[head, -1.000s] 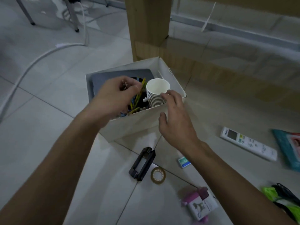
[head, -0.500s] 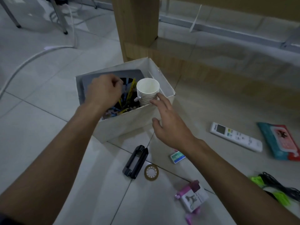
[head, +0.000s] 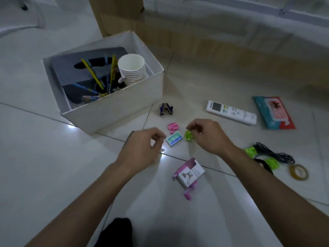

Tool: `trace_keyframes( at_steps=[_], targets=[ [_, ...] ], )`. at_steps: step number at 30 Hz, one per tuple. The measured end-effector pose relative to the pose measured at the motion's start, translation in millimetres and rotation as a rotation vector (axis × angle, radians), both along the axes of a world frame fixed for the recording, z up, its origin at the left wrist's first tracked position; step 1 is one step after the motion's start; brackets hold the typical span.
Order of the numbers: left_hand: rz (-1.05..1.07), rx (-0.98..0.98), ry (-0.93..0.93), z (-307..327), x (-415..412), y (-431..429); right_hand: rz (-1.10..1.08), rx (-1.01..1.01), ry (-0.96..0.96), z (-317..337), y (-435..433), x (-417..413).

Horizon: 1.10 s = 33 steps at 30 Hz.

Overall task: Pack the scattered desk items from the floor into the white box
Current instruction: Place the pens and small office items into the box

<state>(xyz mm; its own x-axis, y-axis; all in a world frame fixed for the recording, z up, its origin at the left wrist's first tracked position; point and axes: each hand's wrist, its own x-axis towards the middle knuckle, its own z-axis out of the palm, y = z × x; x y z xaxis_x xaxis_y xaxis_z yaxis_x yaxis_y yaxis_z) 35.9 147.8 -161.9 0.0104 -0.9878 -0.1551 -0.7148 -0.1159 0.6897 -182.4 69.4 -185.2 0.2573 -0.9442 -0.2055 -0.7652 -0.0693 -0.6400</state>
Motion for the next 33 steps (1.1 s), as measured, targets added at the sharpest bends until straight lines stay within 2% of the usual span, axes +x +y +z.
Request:
trace_keyframes(
  at_steps=[3, 7, 10, 12, 16, 20, 22, 26, 31, 33],
  targets=[
    [-0.069, 0.116, -0.008, -22, -9, 11, -0.014, -0.004, 0.066, -16, 15, -18],
    [-0.212, 0.175, -0.256, -25, -22, 20, 0.017, 0.02, 0.051, -24, 35, -35],
    [-0.393, 0.355, -0.382, -26, -36, 45, 0.013, -0.012, 0.065, -29, 56, -49],
    [-0.385, 0.373, -0.334, -32, -50, 69, 0.009, -0.029, 0.074, -35, 76, -56],
    [-0.274, 0.135, -0.231, -50, -66, 100, 0.03, -0.014, 0.056, -43, 106, -59],
    [-0.243, 0.109, -0.123, -55, -67, 93, 0.03, 0.036, 0.019, -38, 106, -58],
    [-0.238, 0.093, -0.084, -55, -65, 88, 0.099, 0.058, -0.012, -29, 103, -60],
    [-0.185, 0.095, 0.019, -55, -62, 84, 0.315, -0.038, 0.083, -23, 98, -55],
    [0.081, 0.28, 0.516, -36, -69, 77, 0.137, -0.105, -0.118, -15, 102, -41],
    [0.094, 0.239, 0.576, -28, -73, 72, 0.107, -0.132, -0.201, -8, 106, -32]
  ],
)
